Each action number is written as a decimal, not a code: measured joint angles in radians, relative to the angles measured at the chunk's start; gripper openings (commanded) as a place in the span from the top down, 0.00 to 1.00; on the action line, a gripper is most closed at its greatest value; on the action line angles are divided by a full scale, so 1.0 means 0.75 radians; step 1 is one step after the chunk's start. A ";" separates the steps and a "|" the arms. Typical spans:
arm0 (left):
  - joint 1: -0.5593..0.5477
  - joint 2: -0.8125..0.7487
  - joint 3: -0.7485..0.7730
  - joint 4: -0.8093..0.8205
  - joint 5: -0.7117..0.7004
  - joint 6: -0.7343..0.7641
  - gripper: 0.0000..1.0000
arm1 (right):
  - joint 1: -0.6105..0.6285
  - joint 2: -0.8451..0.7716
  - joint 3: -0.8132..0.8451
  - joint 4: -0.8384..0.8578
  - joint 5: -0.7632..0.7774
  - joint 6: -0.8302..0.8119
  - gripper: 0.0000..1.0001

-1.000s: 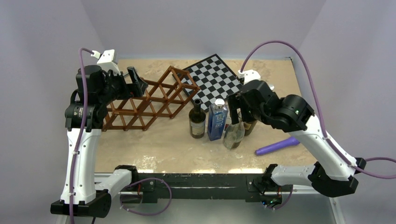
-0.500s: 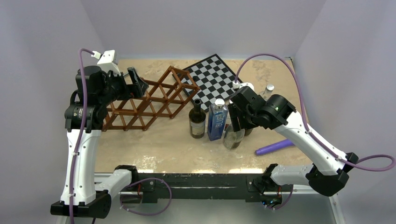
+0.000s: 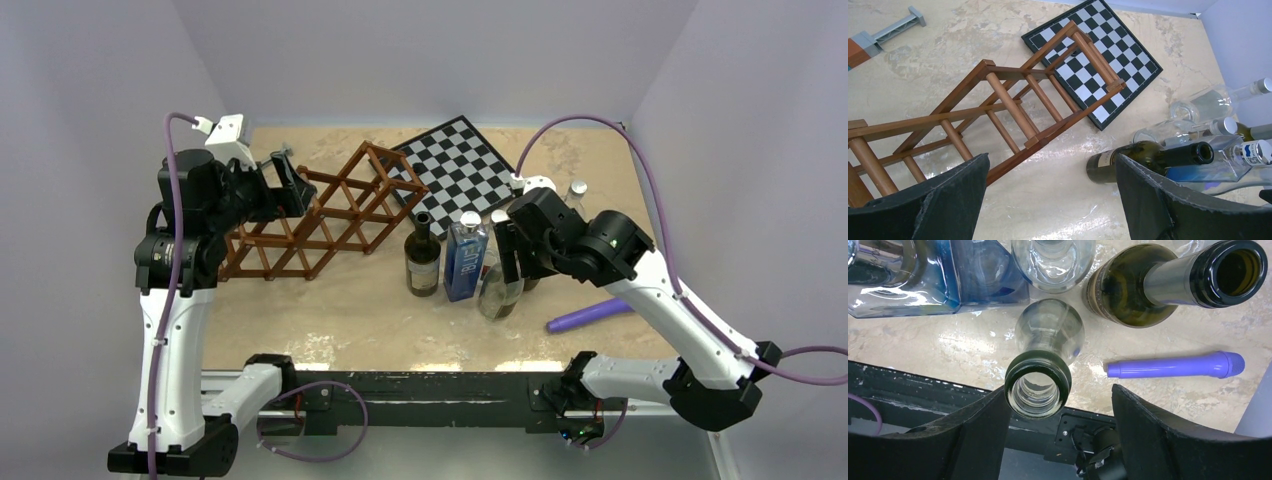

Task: Put the wine bottle on the wine rack

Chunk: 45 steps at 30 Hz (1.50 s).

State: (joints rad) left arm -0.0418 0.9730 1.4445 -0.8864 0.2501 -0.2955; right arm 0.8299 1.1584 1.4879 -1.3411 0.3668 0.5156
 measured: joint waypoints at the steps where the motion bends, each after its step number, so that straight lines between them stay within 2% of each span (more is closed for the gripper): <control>1: 0.000 -0.002 -0.001 -0.002 0.000 0.000 0.01 | 0.000 -0.001 0.000 0.001 0.001 0.000 0.23; 11: 0.000 -0.021 -0.006 -0.020 -0.020 0.001 0.01 | 0.000 -0.013 0.098 0.017 0.001 -0.050 0.10; 17: 0.000 -0.038 -0.031 -0.075 -0.215 -0.014 0.01 | 0.008 -0.017 0.277 0.112 -0.049 -0.221 0.05; 21: 0.000 -0.041 -0.053 -0.121 -0.313 -0.038 0.01 | 0.063 0.065 0.456 0.182 -0.095 -0.351 0.07; 28: 0.000 -0.100 -0.076 -0.137 -0.344 -0.047 0.01 | 0.234 0.435 0.788 0.226 -0.102 -0.498 0.10; 34: 0.000 -0.130 -0.076 -0.137 -0.338 -0.047 0.01 | 0.246 0.692 0.774 0.207 -0.136 -0.499 0.14; 45: 0.000 -0.076 -0.076 -0.136 -0.288 -0.047 0.01 | 0.246 0.723 0.717 0.207 -0.164 -0.472 0.25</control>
State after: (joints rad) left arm -0.0418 0.9157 1.3872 -0.9882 0.0338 -0.3309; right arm 1.0145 1.7008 2.0254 -1.1858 0.2440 0.1619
